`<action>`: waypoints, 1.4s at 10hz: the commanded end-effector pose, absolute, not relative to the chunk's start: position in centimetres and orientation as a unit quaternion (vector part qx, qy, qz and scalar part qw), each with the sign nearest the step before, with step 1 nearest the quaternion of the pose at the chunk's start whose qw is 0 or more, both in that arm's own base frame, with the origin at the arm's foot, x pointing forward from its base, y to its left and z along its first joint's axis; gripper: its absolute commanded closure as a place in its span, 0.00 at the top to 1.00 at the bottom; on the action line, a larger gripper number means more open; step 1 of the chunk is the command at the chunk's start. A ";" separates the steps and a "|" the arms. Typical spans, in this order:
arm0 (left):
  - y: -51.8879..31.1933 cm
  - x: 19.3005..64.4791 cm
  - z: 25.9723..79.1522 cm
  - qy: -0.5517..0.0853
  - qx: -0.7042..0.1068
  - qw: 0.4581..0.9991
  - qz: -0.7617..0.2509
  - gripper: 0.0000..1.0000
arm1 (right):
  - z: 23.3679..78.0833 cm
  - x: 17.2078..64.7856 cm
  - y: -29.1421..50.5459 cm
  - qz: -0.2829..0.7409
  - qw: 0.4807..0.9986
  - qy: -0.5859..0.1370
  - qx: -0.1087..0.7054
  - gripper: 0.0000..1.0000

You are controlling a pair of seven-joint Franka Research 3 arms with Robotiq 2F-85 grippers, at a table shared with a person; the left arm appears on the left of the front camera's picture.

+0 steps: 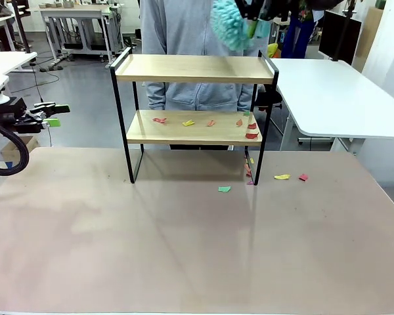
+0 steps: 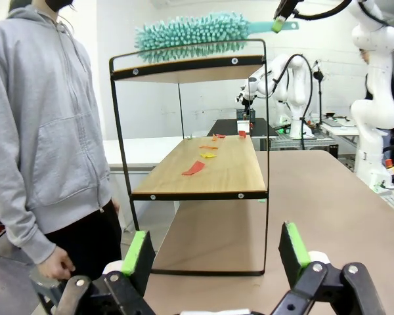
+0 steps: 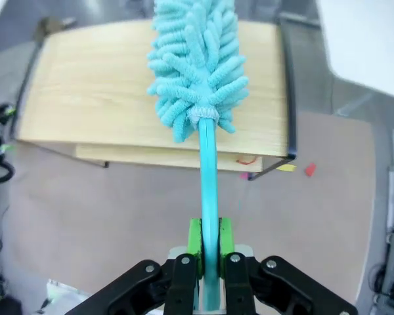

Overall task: Clean the shelf.
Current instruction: Clean the specific section of the Shelf indicated by the human with the Duster.

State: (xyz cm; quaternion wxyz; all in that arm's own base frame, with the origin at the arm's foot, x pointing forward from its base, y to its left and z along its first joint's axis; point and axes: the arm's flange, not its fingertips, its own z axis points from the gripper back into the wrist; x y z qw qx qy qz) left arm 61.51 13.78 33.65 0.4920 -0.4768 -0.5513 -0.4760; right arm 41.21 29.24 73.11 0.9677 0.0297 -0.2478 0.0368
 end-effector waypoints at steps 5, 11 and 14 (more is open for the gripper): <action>13.8 61.3 34.0 -0.556 -0.474 0.488 -0.477 1.00 | 71.5 35.2 27.1 0.348 0.911 -0.146 0.164 0.13; 13.8 61.3 34.0 -0.556 -0.474 0.488 -0.477 1.00 | 66.1 28.2 21.3 0.492 0.853 -0.068 0.159 0.13; 13.8 61.3 34.0 -0.556 -0.474 0.488 -0.477 1.00 | 62.1 27.7 17.9 0.515 0.843 -0.037 0.149 0.13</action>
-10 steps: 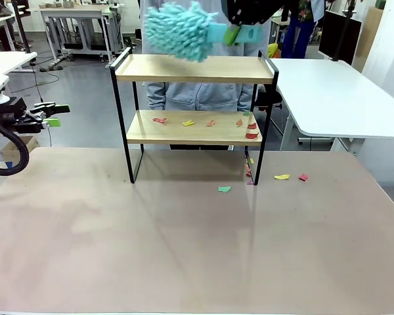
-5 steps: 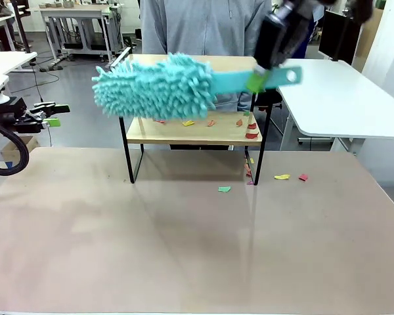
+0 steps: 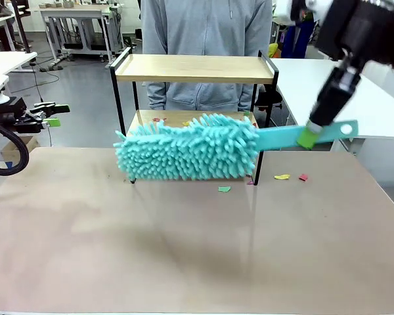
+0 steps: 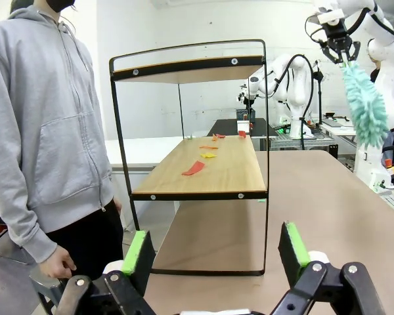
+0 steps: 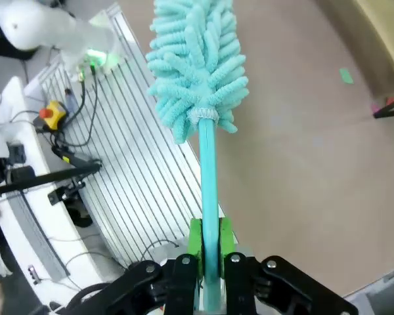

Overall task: Clean the shelf.
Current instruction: Clean the specific section of the Shelf indicated by the human with the Duster.

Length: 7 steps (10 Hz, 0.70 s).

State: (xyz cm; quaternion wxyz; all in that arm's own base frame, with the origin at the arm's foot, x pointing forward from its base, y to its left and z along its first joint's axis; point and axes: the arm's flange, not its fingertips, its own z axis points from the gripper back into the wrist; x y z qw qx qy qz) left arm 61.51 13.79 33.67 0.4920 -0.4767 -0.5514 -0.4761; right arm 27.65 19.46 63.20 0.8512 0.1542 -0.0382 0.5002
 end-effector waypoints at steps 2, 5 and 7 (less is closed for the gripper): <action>13.8 61.3 34.0 -0.556 -0.474 0.488 -0.477 1.00 | 59.4 28.5 14.3 0.526 0.840 -0.023 0.132 0.13; 13.8 61.3 34.0 -0.556 -0.474 0.488 -0.477 1.00 | 56.0 29.8 10.2 0.538 0.832 0.006 0.132 0.13; 13.8 61.3 34.0 -0.556 -0.474 0.488 -0.477 1.00 | 54.8 29.9 8.7 0.548 0.828 0.027 0.117 0.13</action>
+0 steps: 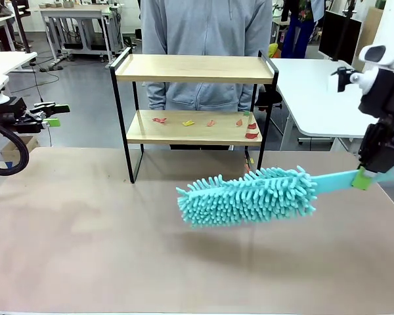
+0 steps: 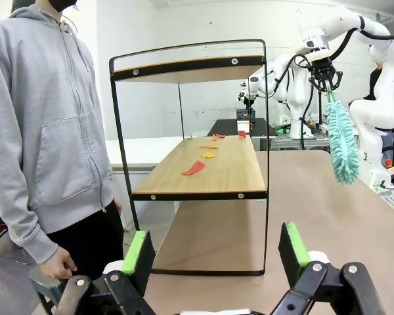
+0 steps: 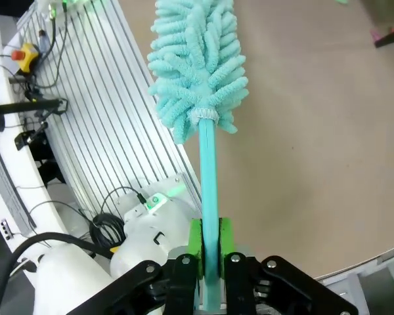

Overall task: Clean the shelf.
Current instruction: Clean the specific section of the Shelf indicated by the human with the Duster.

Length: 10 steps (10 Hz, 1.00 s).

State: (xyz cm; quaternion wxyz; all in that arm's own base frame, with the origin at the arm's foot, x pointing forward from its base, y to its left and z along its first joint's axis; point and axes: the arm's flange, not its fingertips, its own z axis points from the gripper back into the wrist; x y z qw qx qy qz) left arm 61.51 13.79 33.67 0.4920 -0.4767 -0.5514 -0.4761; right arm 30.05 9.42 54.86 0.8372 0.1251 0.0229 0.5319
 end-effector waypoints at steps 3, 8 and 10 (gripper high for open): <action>13.8 61.3 34.0 -0.556 -0.474 0.488 -0.477 1.00 | 54.4 30.0 9.1 0.535 0.835 0.030 0.121 0.13; 13.8 61.3 34.0 -0.556 -0.474 0.488 -0.477 1.00 | 54.4 30.0 9.1 0.535 0.835 0.030 0.121 0.13; 13.8 61.3 34.0 -0.556 -0.474 0.488 -0.477 1.00 | 54.4 30.0 9.1 0.535 0.835 0.030 0.121 0.13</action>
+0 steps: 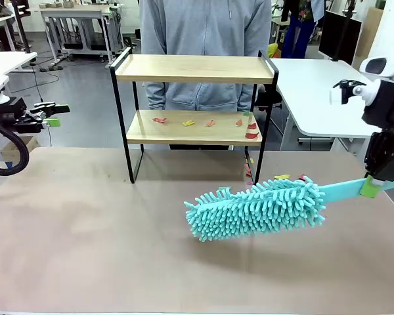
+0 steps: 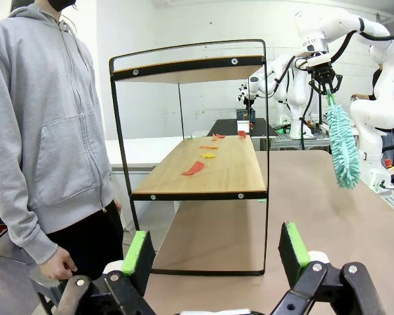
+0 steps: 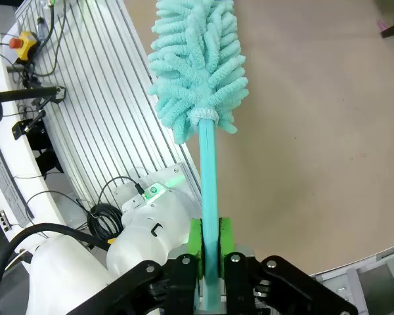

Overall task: Clean the shelf.
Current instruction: Clean the specific section of the Shelf indicated by the human with the Duster.

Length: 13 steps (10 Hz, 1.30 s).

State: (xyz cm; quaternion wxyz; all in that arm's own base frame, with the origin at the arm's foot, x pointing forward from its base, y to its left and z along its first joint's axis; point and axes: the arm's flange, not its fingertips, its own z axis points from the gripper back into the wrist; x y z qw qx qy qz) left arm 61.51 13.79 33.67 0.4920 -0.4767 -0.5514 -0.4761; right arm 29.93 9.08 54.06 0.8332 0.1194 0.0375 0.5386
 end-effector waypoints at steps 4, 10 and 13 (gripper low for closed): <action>13.8 61.3 34.0 -0.556 -0.474 0.488 -0.477 1.00 | 54.4 30.0 9.1 0.535 0.835 0.030 0.121 0.13; 13.8 61.3 34.0 -0.556 -0.474 0.488 -0.477 1.00 | 54.4 30.0 9.1 0.535 0.835 0.030 0.121 0.13; 13.8 61.3 34.0 -0.556 -0.474 0.488 -0.477 1.00 | 54.4 30.0 9.1 0.535 0.835 0.030 0.121 0.13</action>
